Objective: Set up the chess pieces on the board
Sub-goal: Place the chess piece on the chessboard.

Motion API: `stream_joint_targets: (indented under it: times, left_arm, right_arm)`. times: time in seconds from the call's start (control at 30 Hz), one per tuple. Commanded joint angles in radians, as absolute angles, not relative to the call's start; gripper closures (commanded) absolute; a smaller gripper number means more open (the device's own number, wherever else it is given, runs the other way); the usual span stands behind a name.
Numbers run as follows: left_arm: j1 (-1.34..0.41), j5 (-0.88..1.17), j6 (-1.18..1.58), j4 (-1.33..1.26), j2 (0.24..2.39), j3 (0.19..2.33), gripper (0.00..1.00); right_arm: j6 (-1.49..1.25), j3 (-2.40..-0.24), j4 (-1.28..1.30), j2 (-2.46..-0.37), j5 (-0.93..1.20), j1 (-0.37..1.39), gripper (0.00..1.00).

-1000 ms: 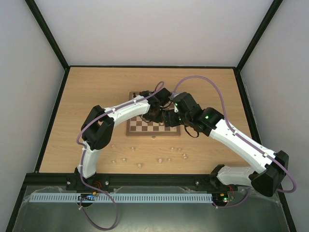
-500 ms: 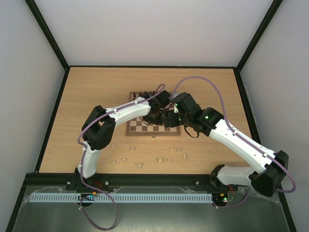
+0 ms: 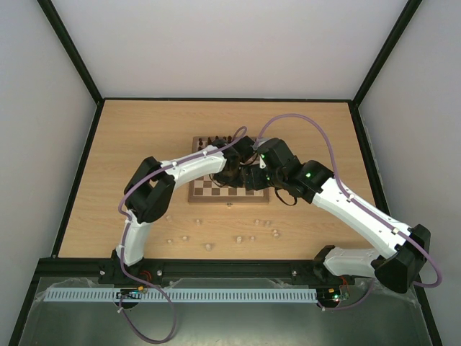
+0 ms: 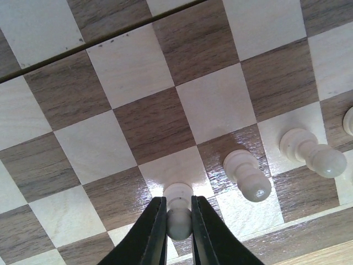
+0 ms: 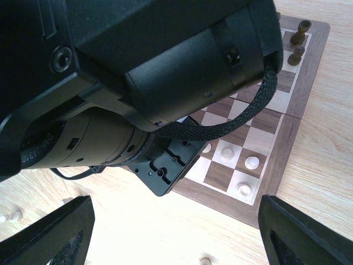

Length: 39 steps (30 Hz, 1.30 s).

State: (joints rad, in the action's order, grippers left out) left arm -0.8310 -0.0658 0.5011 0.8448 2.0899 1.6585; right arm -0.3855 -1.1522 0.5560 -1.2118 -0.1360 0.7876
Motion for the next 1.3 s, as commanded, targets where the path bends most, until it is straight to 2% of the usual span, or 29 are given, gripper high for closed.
stream_joint_targets:
  times: [0.0, 1.07, 1.27]
  left_arm:
    - [-0.836, -0.054, 0.497, 0.850, 2.105, 1.655, 0.87]
    - [-0.824, -0.089, 0.489, 0.848, 2.131, 1.695, 0.86]
    - [-0.823, -0.089, 0.489, 0.847, 2.130, 1.695, 0.78]
  right_arm:
    - [-0.383, -1.139, 0.574, -1.212, -0.127, 0.786, 0.18]
    - [-0.382, -1.129, 0.568, -1.207, -0.116, 0.786, 0.18]
    - [-0.382, -1.127, 0.567, -1.209, -0.114, 0.786, 0.18]
